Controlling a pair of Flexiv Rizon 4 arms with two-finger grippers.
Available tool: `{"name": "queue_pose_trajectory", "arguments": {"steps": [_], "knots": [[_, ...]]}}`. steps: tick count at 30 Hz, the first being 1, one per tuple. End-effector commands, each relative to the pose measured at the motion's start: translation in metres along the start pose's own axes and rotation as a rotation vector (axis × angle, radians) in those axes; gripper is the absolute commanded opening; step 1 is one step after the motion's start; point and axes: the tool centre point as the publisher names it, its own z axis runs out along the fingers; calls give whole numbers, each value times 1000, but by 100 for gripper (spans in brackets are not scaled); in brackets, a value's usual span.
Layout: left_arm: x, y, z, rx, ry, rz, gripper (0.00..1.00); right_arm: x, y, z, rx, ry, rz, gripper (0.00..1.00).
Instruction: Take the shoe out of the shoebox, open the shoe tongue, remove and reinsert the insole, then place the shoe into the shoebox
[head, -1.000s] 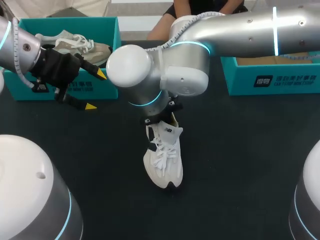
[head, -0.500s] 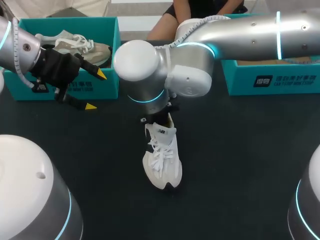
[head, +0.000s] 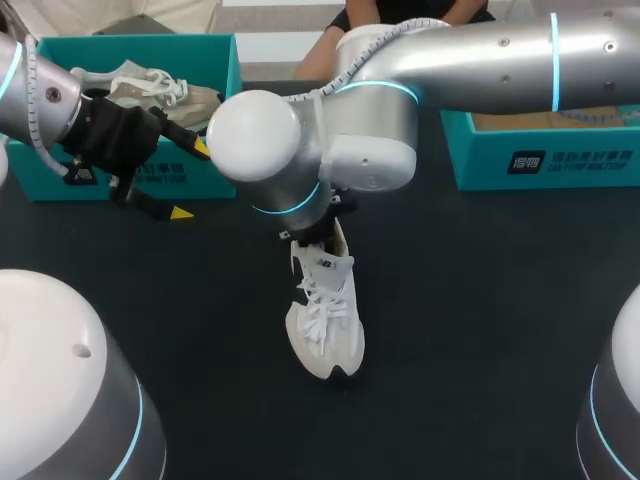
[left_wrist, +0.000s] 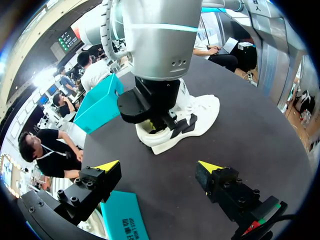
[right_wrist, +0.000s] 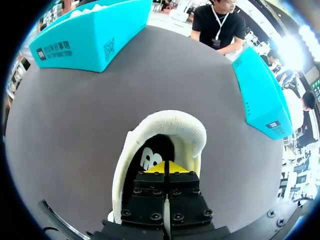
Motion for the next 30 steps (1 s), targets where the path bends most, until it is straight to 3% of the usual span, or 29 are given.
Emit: {"name": "queue_pose_trajectory", "arguments": {"steps": [1,3,8,13,23,26,30], "knots": [[0,-1,0,-3,1,0,100,-4,3,-17,-8,19,14,0],[0,-1,0,-3,1,0,100,2,6,-25,-4,38,17,0],[0,-1,0,-3,1,0,100,19,11,-10,22,100,20,0],[0,-1,0,-3,1,0,100,30,7,8,35,82,16,0],[0,-1,0,-3,1,0,100,30,-5,26,66,68,20,0],[0,-1,0,-3,1,0,100,22,-6,16,64,62,29,0],[0,-1,0,-3,1,0,100,5,-7,-15,86,74,38,0]]}}
